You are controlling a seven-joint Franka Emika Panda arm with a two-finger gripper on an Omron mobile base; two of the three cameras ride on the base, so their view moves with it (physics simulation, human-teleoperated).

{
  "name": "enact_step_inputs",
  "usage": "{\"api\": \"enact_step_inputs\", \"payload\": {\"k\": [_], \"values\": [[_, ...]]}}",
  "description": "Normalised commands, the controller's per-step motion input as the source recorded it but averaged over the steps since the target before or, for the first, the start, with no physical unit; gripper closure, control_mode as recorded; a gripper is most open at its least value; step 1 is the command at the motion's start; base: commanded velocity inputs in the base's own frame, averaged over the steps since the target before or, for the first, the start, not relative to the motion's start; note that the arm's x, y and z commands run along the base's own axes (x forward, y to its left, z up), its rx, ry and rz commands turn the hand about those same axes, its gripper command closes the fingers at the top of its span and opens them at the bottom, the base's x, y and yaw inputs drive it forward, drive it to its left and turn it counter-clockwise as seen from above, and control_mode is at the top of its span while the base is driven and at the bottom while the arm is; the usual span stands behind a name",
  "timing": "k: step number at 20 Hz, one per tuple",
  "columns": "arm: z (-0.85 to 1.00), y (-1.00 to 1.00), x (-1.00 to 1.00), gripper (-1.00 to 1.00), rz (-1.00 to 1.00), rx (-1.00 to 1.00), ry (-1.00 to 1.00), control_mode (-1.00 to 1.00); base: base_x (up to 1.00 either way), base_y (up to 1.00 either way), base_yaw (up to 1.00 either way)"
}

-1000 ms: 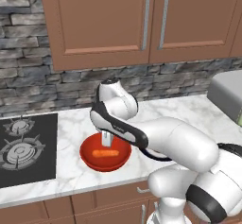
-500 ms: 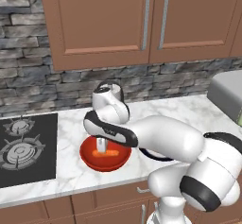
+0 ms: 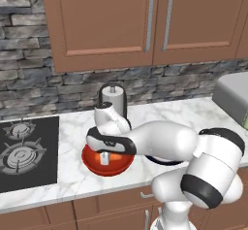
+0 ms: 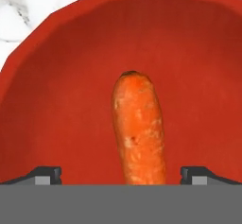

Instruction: Place the fish on the plate and place the carrot on the same plate.

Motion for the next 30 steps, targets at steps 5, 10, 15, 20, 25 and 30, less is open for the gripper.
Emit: {"api": "enact_step_inputs", "payload": {"k": [5, 10, 15, 20, 25, 30], "values": [[-0.38, 0.00, 0.09, -1.00, 0.02, 0.00, -0.03, -1.00, 0.00, 0.00, 0.00], [-0.14, 0.00, 0.08, -1.00, 0.02, 0.00, -0.01, -1.00, 0.00, 0.00, 0.00], [-0.02, 0.00, 0.10, -1.00, 0.01, 0.00, 0.00, -1.00, 0.00, 0.00, 0.00], [-0.03, 0.00, 0.01, -1.00, 0.03, 0.00, 0.00, -1.00, 0.00, 0.00, 0.00], [-0.10, 0.00, 0.00, 1.00, 0.02, 0.00, 0.00, -1.00, 0.00, 0.00, 0.00], [0.00, 0.00, 0.00, 1.00, 0.00, 0.00, 0.00, -1.00, 0.00, 0.00, 0.00]]}}
